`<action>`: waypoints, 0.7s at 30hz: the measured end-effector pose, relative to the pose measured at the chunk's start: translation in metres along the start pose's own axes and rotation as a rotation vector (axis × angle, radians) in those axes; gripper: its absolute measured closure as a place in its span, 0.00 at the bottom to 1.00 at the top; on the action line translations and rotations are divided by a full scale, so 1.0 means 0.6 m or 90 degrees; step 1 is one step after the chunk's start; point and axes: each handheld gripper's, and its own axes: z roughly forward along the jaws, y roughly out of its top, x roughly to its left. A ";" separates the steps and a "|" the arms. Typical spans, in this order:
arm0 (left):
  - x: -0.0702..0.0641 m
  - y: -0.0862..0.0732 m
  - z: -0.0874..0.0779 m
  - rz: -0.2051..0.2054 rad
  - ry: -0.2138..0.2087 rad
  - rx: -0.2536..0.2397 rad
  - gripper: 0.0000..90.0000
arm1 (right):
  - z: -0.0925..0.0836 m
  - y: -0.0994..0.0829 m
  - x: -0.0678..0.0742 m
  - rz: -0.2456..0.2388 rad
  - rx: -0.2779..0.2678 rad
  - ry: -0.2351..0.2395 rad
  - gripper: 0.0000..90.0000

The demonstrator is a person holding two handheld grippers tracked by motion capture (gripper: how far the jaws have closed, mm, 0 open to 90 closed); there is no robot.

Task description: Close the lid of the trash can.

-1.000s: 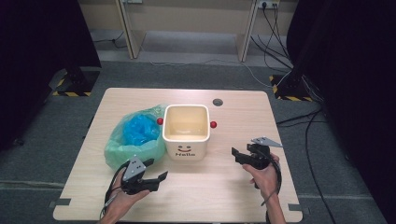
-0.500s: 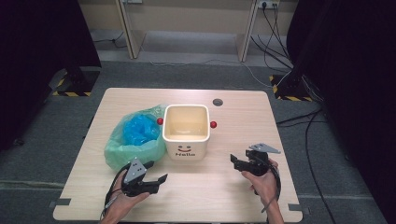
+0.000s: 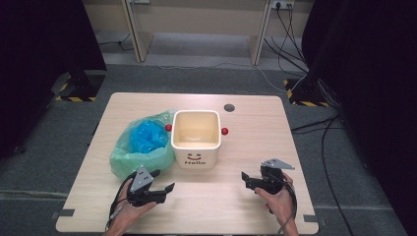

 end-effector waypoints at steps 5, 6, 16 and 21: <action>0.000 -0.003 0.000 0.002 -0.002 0.004 0.30 | -0.004 -0.009 0.000 0.010 -0.004 -0.015 0.18; 0.000 -0.002 0.000 0.003 -0.002 0.005 0.30 | -0.004 -0.010 -0.001 0.009 -0.005 -0.016 0.18; -0.004 -0.008 0.005 0.008 -0.010 0.021 0.29 | -0.002 -0.029 0.007 0.004 0.013 -0.029 0.18; -0.004 -0.009 0.007 0.009 -0.010 0.025 0.29 | -0.001 -0.039 0.012 -0.005 0.025 -0.037 0.18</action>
